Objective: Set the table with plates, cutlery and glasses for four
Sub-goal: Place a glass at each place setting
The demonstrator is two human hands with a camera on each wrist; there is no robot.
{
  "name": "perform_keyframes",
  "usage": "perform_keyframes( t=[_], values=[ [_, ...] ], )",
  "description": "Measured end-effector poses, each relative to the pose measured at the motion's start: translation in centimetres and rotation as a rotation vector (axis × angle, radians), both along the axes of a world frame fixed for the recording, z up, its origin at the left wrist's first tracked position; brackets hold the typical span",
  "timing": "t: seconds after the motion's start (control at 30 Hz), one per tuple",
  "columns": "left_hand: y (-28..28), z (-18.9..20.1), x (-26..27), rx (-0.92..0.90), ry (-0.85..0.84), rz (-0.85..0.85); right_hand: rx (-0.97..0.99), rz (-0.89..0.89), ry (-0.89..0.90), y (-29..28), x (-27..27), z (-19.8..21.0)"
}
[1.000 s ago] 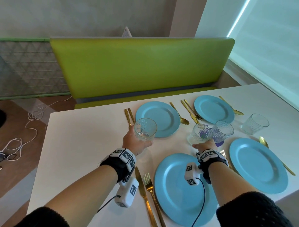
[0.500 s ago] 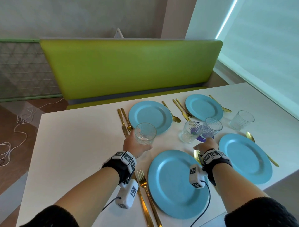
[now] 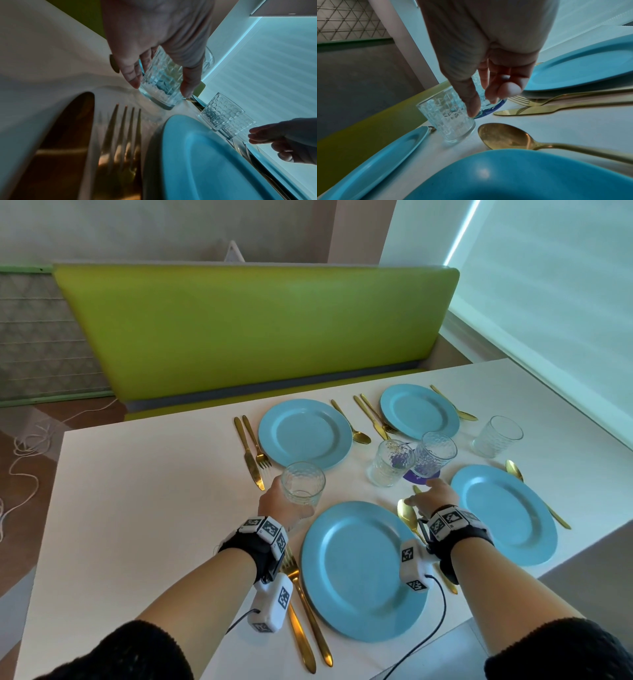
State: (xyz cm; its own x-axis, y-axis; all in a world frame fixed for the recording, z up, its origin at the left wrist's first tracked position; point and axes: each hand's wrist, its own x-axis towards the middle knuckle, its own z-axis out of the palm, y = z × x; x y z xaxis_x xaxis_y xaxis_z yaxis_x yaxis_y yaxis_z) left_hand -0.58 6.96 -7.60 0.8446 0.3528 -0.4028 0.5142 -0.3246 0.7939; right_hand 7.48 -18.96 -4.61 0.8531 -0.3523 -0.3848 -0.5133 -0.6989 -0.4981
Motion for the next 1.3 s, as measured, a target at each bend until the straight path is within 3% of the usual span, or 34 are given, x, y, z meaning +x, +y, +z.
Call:
perform_keyframes(
  t=[0.57,1.3],
  values=[
    [-0.1,-0.2,0.5,0.025,0.017,-0.083,0.079,-0.053,0.003,-1.0,0.4,-1.2],
    [1.1,-0.3,-0.4,0.072,0.046,-0.127,0.041,-0.06,0.015,-1.2,-0.2,-1.8]
  ],
)
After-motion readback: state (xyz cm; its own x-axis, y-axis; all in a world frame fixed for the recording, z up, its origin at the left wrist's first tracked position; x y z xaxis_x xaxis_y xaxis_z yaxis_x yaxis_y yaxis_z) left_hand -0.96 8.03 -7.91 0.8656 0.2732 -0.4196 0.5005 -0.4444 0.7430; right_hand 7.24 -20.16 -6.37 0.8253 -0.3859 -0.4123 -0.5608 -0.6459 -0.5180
